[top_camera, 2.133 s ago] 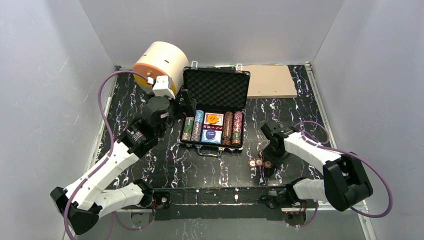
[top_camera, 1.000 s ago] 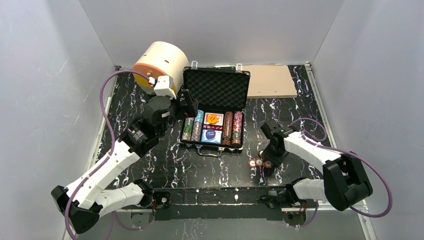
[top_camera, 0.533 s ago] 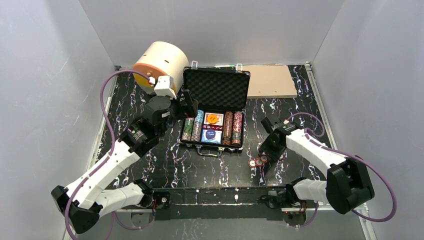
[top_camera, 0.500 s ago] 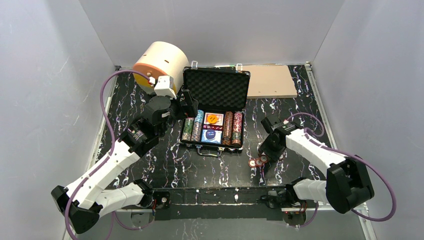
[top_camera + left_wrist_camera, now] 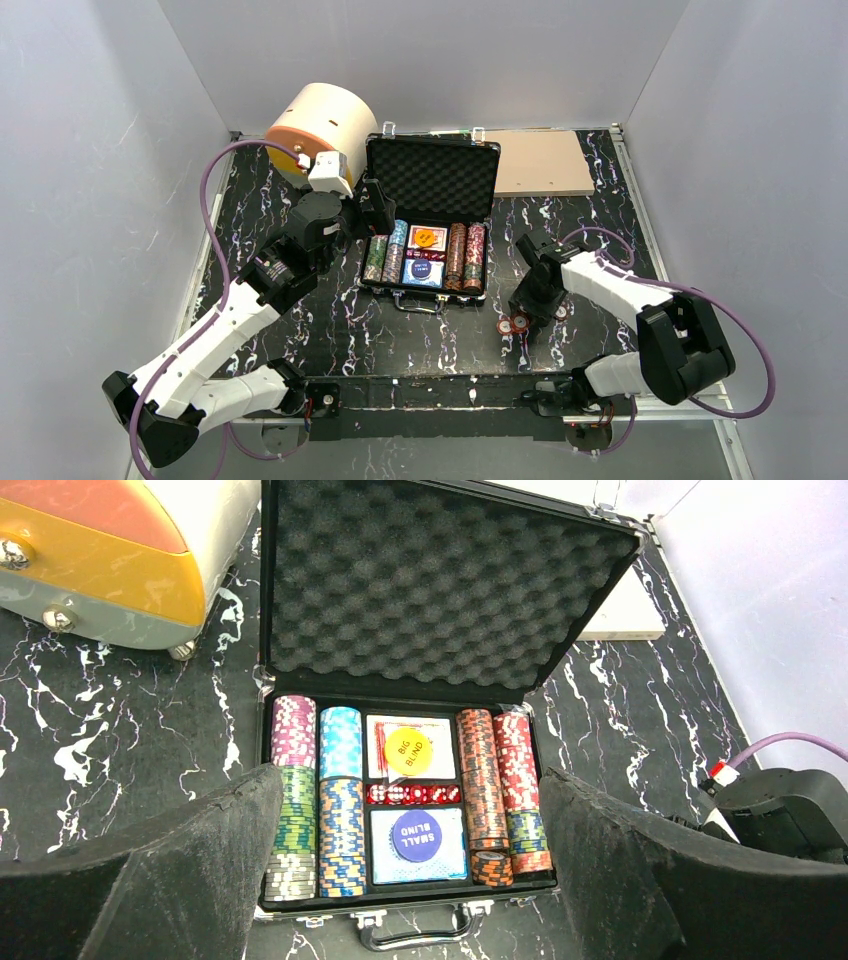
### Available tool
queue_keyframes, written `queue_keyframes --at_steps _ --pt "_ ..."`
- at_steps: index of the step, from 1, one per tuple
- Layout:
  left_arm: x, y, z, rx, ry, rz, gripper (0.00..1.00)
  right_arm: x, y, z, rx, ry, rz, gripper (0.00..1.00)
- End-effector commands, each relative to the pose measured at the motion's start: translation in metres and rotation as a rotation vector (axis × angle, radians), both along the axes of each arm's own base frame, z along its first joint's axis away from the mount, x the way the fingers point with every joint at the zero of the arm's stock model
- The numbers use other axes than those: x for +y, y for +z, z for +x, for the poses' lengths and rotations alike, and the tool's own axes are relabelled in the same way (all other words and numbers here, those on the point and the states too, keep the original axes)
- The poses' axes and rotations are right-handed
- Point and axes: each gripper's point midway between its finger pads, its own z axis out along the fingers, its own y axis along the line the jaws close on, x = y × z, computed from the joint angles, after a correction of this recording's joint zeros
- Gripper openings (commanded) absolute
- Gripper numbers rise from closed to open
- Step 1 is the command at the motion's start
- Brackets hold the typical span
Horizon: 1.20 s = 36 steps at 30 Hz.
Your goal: Pack up texas hold em set
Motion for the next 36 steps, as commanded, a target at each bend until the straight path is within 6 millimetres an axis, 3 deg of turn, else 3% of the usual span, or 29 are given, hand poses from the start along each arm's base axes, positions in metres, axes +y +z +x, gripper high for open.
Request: queue_keyframes --at_steps 1,5,8,15,25,36 --pt "0.004 0.007 0.001 -0.024 0.018 -0.002 0.97 0.0 -0.006 -0.006 0.029 0.039 -0.003 0.59" --pt "0.001 0.009 0.005 -0.025 0.016 0.003 0.97 -0.002 0.002 -0.001 -0.009 0.066 -0.014 0.73" --pt "-0.002 0.01 0.008 -0.027 0.014 0.006 0.97 -0.003 0.006 0.004 -0.033 0.077 -0.02 0.77" --pt "-0.005 0.007 0.012 -0.025 0.012 0.015 0.97 -0.003 -0.011 -0.005 0.044 0.077 -0.032 0.73" --pt "-0.003 0.006 0.011 -0.034 0.015 0.019 0.97 0.003 -0.02 -0.003 0.063 0.057 -0.034 0.66" --pt "-0.01 0.002 0.013 -0.032 -0.003 0.004 0.97 0.01 -0.017 0.004 0.041 -0.002 -0.031 0.65"
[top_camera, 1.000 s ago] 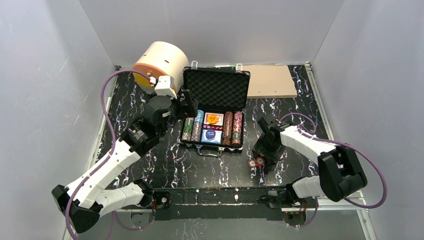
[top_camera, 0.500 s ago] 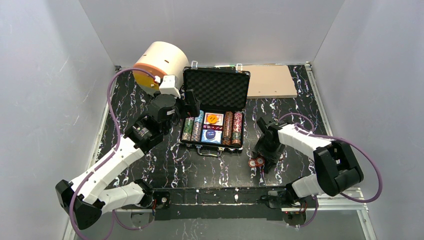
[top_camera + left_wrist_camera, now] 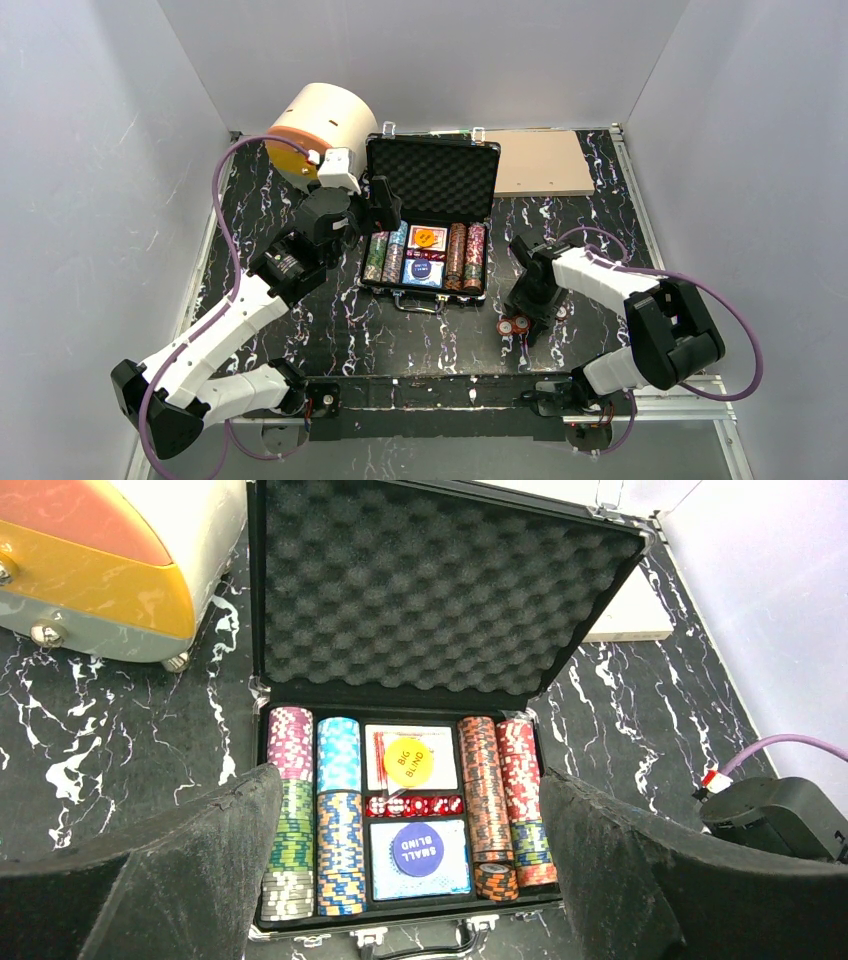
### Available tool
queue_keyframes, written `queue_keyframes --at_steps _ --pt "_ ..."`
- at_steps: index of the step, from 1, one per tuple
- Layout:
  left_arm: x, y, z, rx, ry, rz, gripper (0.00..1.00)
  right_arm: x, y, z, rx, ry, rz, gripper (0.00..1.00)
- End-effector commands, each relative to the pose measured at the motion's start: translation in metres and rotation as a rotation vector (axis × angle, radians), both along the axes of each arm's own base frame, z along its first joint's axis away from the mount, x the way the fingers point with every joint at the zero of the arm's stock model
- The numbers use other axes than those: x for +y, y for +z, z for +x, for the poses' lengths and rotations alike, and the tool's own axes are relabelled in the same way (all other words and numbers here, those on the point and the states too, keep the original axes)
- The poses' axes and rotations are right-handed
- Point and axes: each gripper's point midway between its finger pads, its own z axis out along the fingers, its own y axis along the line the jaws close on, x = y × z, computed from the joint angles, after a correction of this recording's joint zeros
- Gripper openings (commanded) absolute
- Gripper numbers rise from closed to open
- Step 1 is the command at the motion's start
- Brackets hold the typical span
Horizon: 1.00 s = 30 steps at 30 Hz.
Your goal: Pack up texas hold em set
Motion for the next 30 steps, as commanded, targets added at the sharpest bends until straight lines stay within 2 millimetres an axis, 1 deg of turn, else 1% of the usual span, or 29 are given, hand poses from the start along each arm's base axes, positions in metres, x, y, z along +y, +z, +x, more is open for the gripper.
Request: queue_keyframes --at_steps 1,8,12,17,20,23,26,30 --pt "0.0 0.01 0.002 -0.033 0.004 -0.021 0.98 0.01 -0.004 0.009 -0.019 -0.047 0.015 0.65" --pt "0.0 0.004 0.0 -0.031 -0.006 -0.013 0.98 0.017 -0.006 0.006 -0.001 -0.08 0.043 0.63" --pt "-0.004 0.0 0.001 -0.021 -0.016 -0.015 0.98 0.02 -0.009 0.003 0.002 -0.095 0.056 0.56" --pt "-0.006 -0.003 0.002 -0.016 -0.02 -0.017 0.98 0.017 -0.008 0.001 -0.004 -0.096 0.042 0.49" --pt "-0.007 -0.004 0.004 -0.009 -0.022 0.003 0.98 0.018 -0.003 0.003 -0.009 -0.07 0.042 0.47" --pt "-0.004 -0.003 0.005 -0.013 -0.007 0.016 0.98 0.018 0.002 0.008 -0.024 -0.029 0.029 0.46" --pt "-0.001 -0.003 0.004 -0.024 0.004 -0.003 0.98 0.02 0.012 0.012 -0.051 0.001 0.026 0.45" --pt "-0.003 -0.005 0.001 -0.015 -0.01 -0.005 0.98 0.027 0.023 0.01 -0.074 0.034 0.042 0.45"
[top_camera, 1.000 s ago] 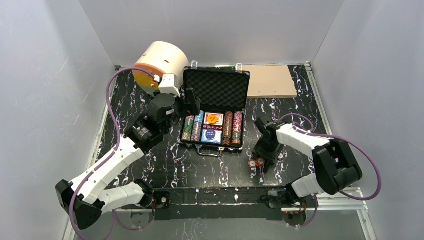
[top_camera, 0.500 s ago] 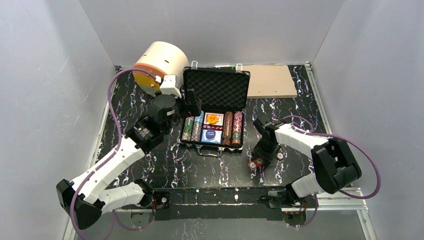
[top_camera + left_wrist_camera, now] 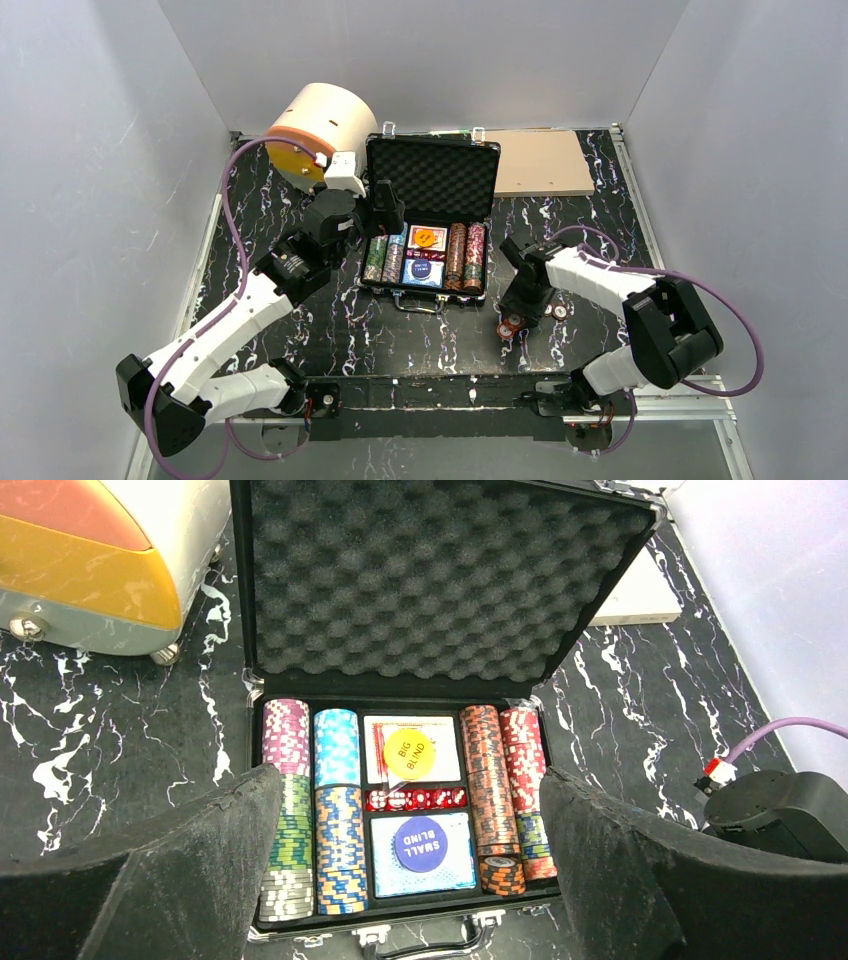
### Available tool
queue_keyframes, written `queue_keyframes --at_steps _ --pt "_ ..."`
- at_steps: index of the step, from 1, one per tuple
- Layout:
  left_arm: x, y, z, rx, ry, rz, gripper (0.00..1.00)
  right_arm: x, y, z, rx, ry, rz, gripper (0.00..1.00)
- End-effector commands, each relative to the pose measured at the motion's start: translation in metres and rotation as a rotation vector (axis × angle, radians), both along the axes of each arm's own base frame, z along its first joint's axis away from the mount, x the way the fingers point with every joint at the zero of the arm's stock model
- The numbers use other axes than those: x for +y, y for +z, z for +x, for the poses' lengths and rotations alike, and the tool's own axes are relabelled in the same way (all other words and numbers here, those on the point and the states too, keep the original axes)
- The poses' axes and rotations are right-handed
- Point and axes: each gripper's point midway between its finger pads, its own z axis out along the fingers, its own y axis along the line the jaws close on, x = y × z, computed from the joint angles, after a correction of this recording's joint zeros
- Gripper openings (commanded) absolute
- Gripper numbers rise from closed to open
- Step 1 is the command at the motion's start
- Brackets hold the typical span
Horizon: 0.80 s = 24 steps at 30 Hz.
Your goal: Pack up texas hold em set
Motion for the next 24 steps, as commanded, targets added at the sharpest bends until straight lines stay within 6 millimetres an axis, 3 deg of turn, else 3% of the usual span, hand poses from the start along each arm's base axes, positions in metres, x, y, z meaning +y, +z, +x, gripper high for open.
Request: queue_keyframes --at_steps 1,17,24 --pt "0.004 0.007 -0.002 -0.024 0.013 -0.016 0.98 0.011 0.021 0.01 -0.072 0.04 0.019 0.45" --pt "0.002 0.005 -0.003 -0.019 -0.002 -0.016 0.98 0.024 0.013 -0.007 -0.024 0.123 -0.031 0.5" --pt "0.004 0.002 -0.005 -0.014 0.003 -0.022 0.98 0.019 0.008 -0.01 -0.013 0.158 -0.078 0.51"
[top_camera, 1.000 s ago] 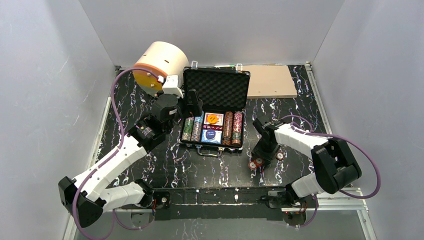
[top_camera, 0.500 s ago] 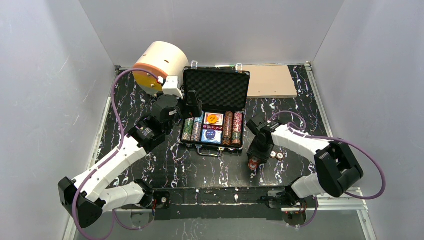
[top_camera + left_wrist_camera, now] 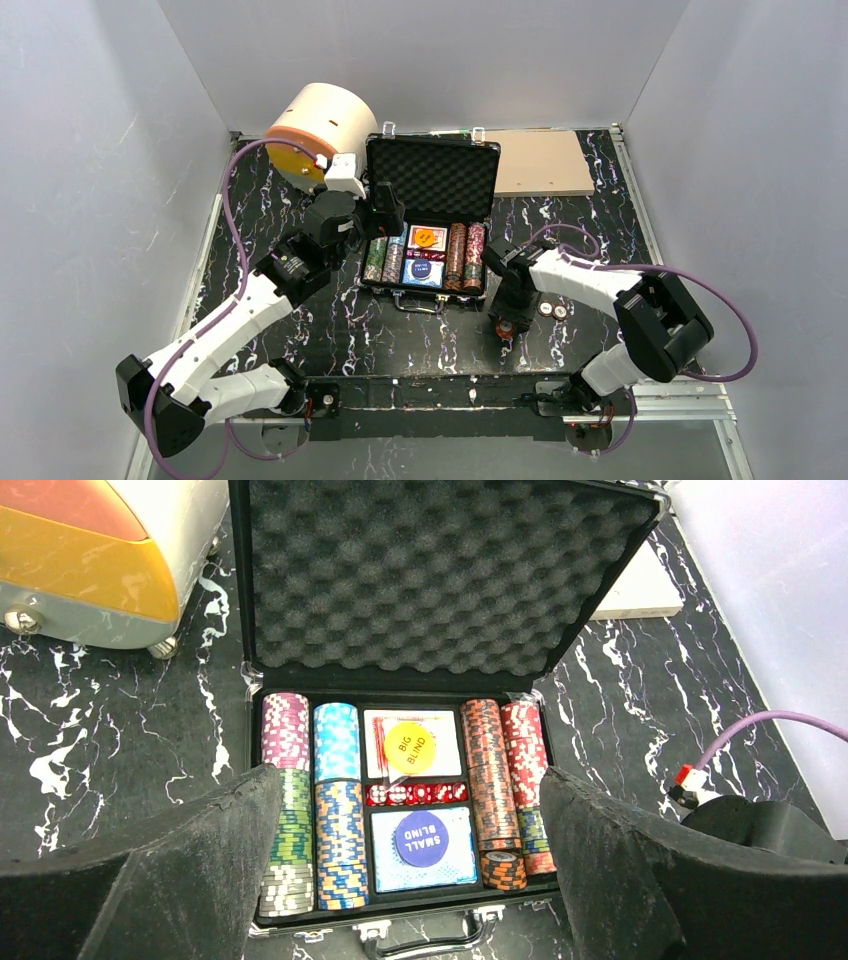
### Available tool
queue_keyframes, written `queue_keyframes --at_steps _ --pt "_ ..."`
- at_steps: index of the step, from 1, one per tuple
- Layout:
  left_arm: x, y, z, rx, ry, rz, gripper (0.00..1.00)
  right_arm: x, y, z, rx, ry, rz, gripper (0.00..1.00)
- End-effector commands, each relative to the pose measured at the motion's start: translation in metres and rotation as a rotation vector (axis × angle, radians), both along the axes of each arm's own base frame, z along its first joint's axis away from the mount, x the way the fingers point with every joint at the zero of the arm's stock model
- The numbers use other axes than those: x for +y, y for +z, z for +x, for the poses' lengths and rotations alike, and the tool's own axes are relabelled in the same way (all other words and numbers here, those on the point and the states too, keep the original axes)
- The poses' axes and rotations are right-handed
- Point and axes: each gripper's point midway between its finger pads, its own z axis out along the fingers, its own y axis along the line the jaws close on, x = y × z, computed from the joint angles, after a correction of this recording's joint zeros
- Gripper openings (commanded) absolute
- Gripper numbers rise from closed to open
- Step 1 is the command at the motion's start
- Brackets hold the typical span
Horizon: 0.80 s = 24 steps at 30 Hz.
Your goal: Pack up texas hold em set
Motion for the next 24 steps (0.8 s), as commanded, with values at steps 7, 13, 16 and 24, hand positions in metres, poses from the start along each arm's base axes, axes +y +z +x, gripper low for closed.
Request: queue_keyframes --at_steps 7,13,16,24 --pt "0.004 0.007 -0.003 -0.023 0.007 -0.017 0.98 -0.006 0.002 0.006 0.001 0.097 -0.079 0.6" --pt "0.003 0.007 -0.002 -0.024 0.008 -0.017 0.98 -0.001 0.004 0.012 -0.028 0.116 -0.051 0.71" --pt "0.004 0.008 -0.002 -0.026 0.009 -0.016 0.98 0.003 -0.001 0.011 -0.024 0.12 -0.032 0.72" --pt "0.004 0.004 -0.003 -0.014 0.003 -0.007 0.98 0.001 -0.022 0.002 0.028 0.139 -0.037 0.67"
